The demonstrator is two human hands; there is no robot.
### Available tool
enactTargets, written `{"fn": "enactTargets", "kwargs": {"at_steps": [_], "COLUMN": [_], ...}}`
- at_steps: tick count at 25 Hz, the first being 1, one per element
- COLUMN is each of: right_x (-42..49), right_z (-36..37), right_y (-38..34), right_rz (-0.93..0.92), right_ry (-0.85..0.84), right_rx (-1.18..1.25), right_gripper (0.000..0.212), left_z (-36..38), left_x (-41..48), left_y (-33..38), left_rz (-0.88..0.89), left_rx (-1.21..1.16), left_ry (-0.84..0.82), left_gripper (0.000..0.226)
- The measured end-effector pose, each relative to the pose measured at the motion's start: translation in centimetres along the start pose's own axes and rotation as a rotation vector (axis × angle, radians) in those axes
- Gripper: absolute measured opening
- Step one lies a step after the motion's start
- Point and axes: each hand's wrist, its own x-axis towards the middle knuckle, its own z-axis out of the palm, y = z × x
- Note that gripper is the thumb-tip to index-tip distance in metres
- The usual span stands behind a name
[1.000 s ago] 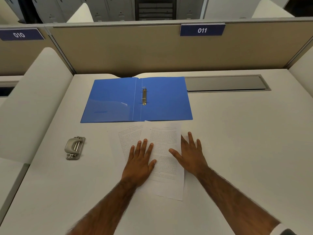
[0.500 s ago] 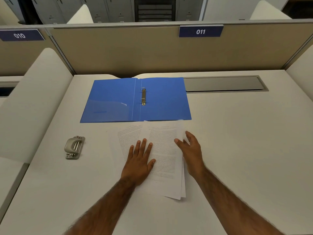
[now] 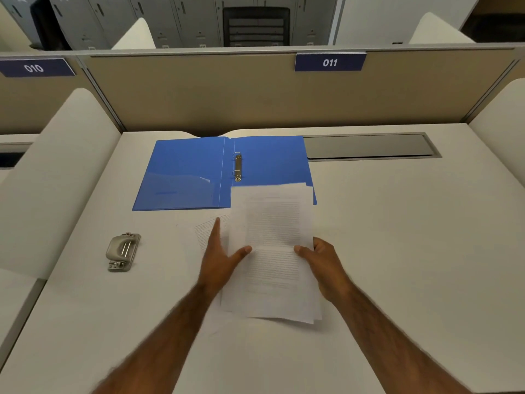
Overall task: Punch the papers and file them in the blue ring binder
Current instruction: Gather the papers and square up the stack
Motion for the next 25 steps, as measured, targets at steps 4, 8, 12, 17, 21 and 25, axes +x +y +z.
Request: {"fn": "enactTargets", "kwargs": {"at_steps": [4,8,12,17,21,25], "right_x": [-1.2,-2.6,-3.3,-3.7,-3.5,-3.4], "right_z": [-1.0,-0.6,-0.4,0.2,0.0,-0.1], "right_y": [-2.9,-5.7,-6.5,-6.3,-6.7,-5.2], "right_rz": [-0.157,-0.305,-0.351,-0.310,-0.374,-0.346], "right_ry": [-0.103,-0.101,-0.089,-0.053,-0.012,-0.027], "right_rx": [0.082,0.066,0.024,-0.072,0.017,0.042], "right_gripper": [0.025,0.018,0.025,0.023,0.028,0.024], "left_z": [-3.0,-3.7,-3.7,-2.5,-2.2,-1.5], "left_x": [0.4,-1.2,-2.9,-3.5,-3.7,-3.7], "left_y": [3.9,7.7,8.9,8.7,9.2,7.2], "left_rz": [-0.066,0.067,0.166,0.112,0.138,0.036], "left_rx": [-0.441,-0.427,-0.340,-0.335,-0.390,-0.445], "left_ry": [-0.309,-0.146,-0.099,-0.072,-0.020,-0.058], "left_gripper": [0.058,0.056,0.056,0.060,0.039,0.053]}}
